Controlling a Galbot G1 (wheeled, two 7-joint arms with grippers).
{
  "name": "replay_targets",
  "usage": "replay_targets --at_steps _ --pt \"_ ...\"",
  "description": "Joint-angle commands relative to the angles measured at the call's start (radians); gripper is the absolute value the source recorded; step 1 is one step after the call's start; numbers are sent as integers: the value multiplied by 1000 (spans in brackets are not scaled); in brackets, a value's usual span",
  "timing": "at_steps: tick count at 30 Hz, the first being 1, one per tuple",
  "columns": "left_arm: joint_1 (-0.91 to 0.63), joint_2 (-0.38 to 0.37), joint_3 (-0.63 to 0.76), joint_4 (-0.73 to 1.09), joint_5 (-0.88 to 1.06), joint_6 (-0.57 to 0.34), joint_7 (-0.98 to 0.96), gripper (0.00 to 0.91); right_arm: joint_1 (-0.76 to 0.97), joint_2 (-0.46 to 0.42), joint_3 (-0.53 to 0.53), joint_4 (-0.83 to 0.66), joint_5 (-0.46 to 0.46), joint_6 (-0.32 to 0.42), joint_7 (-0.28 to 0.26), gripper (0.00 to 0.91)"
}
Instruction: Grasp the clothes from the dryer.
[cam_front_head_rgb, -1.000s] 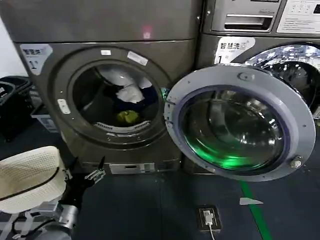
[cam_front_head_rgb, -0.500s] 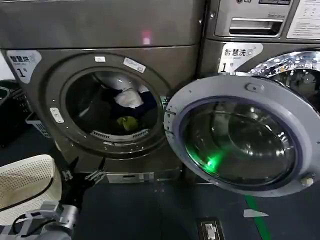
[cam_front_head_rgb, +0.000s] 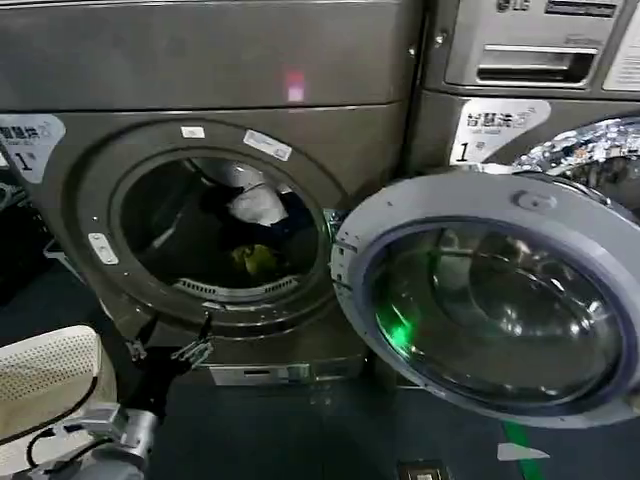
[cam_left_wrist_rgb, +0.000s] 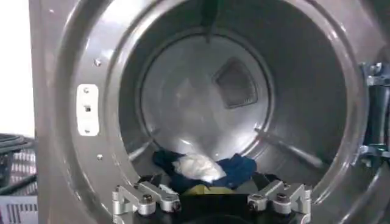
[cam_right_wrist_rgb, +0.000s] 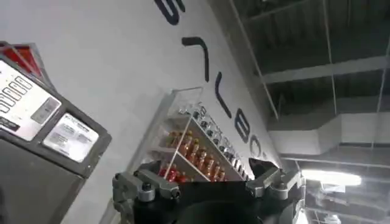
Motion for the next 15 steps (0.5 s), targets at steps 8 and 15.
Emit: replay_targets --at_steps 8,15 --pt "-403 44 101 320 -73 -86 -30 907 -25 0 38 15 4 -5 13 907" --pt "-618 62 189 562 -75 -104 -47 907 -29 -5 45 26 17 -7 12 907"
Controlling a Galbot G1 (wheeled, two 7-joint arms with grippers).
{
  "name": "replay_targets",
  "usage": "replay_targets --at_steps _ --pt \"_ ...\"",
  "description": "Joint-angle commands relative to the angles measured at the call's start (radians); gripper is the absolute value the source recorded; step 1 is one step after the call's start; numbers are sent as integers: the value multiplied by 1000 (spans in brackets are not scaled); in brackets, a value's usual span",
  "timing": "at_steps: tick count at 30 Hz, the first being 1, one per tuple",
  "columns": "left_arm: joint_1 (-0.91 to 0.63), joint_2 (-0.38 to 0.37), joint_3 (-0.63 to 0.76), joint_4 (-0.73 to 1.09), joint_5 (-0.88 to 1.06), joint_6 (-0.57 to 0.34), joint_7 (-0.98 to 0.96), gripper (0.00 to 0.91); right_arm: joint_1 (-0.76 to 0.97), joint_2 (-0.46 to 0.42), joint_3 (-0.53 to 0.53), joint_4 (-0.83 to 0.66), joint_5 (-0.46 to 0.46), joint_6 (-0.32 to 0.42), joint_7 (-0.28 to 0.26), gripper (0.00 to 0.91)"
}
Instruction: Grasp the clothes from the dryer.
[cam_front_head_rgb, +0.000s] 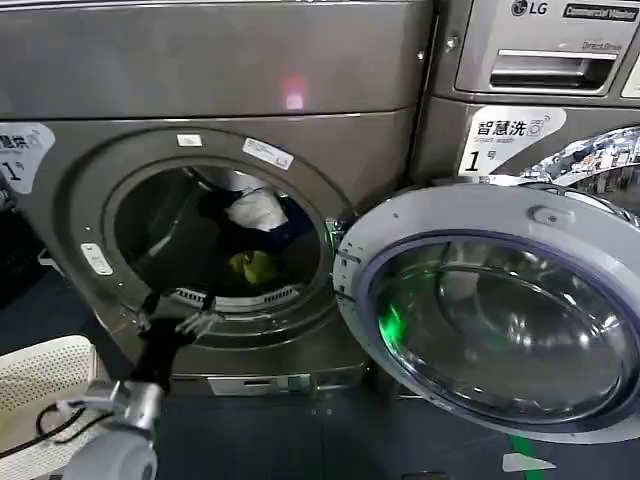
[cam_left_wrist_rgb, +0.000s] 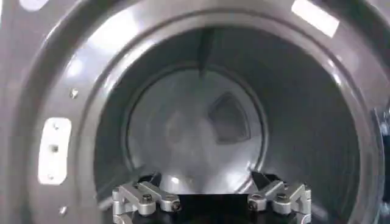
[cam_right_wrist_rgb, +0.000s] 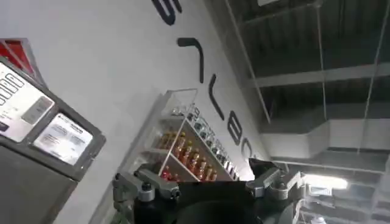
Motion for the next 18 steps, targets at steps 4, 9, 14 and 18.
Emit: replay_targets --at_steps 4,9,14,18 --pt "-332 -10 107 383 -1 -27 -10 907 0 -5 5 4 10 -2 1 907" --pt "-443 -31 148 573 20 -67 -8 907 4 -8 3 3 7 0 -6 907" --pt "-566 -54 177 751 33 -109 -1 907 11 -8 -3 3 4 1 -14 907" --pt "-661 -70 195 888 52 -127 13 907 12 -13 -3 0 3 3 -18 907"
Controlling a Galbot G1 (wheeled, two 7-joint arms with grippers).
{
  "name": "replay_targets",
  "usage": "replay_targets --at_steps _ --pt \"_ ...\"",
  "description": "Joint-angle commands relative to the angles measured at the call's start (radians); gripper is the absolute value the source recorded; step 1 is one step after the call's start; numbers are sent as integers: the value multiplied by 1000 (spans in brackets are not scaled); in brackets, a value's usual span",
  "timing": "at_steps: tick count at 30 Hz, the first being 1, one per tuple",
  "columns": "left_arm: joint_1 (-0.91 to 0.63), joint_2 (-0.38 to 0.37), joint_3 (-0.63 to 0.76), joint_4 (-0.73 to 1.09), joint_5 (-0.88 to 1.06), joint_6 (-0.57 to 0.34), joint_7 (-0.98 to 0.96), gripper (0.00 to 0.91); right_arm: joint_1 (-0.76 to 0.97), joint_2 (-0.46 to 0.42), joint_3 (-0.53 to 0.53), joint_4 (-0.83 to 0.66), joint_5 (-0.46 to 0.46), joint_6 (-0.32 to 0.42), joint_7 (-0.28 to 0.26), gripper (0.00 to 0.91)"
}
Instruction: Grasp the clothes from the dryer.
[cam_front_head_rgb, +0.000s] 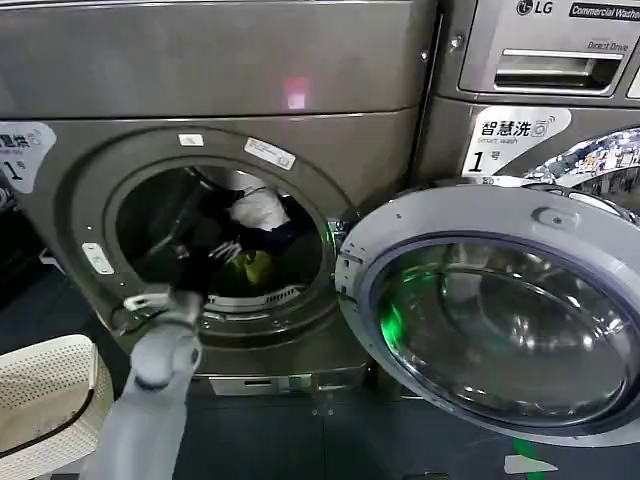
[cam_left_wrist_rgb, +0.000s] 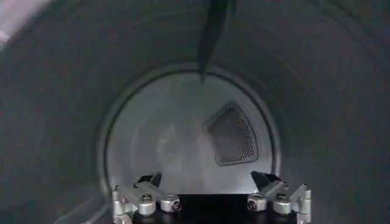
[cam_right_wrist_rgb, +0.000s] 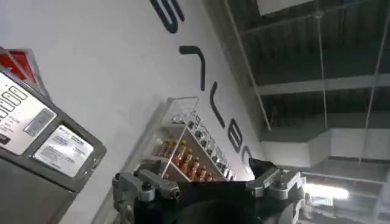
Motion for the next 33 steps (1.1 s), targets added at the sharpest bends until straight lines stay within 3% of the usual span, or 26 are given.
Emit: replay_targets --at_steps 1,8,18,25,33 --pt "-227 -22 38 337 23 -41 14 907 3 -3 -1 -3 0 1 -3 907" --pt "-368 -43 39 597 53 -75 77 907 8 -8 -1 2 8 2 -5 907" --pt "-570 -21 179 875 144 -42 471 907 14 -7 -21 5 4 6 -6 907" --pt "-612 15 284 953 476 -120 776 907 14 -1 -25 0 0 7 -7 907" --pt "-651 32 310 994 890 -177 925 907 15 5 -41 5 -17 9 -8 907"
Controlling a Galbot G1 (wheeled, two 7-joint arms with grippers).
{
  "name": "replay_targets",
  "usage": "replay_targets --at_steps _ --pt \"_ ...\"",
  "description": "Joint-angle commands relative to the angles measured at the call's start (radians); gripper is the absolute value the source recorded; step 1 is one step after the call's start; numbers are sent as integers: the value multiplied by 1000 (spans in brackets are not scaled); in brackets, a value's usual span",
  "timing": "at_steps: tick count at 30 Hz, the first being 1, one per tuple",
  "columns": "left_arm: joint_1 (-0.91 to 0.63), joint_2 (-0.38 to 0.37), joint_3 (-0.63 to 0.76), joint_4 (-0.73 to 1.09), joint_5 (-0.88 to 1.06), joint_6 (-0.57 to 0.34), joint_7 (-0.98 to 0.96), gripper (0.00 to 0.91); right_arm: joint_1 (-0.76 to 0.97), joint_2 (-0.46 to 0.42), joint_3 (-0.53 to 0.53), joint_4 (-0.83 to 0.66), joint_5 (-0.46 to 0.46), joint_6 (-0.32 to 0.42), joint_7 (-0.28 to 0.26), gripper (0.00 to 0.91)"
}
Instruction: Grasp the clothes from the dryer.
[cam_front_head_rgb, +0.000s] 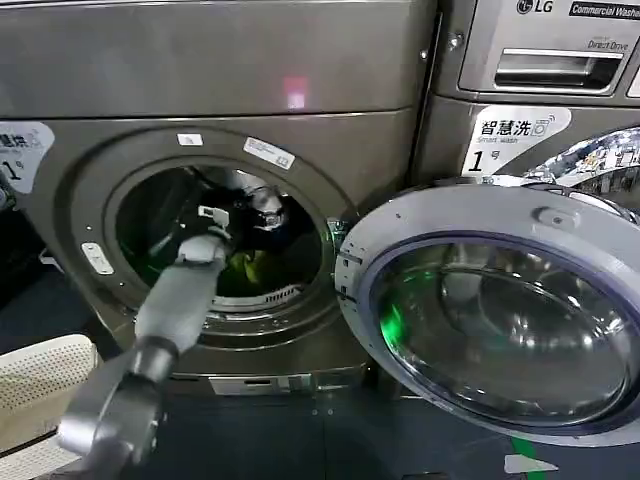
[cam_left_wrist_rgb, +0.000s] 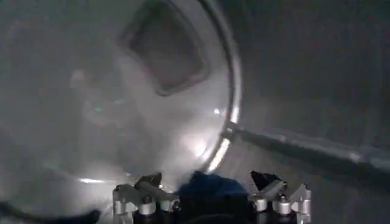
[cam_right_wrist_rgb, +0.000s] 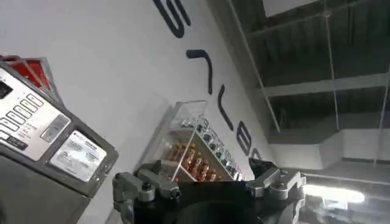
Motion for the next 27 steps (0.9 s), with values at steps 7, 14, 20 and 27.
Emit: replay_targets --at_steps 7,14,20,27 --pt "-93 17 68 88 710 -38 215 907 10 11 -27 10 -13 2 -1 907" --pt "-74 3 109 109 813 48 152 907 9 11 -23 10 -12 3 -2 907" --pt "-62 -10 129 101 848 76 139 68 9 16 -22 8 -12 5 -1 907" --pt "-63 -14 132 101 840 51 152 0 14 19 -27 4 -16 6 -1 907"
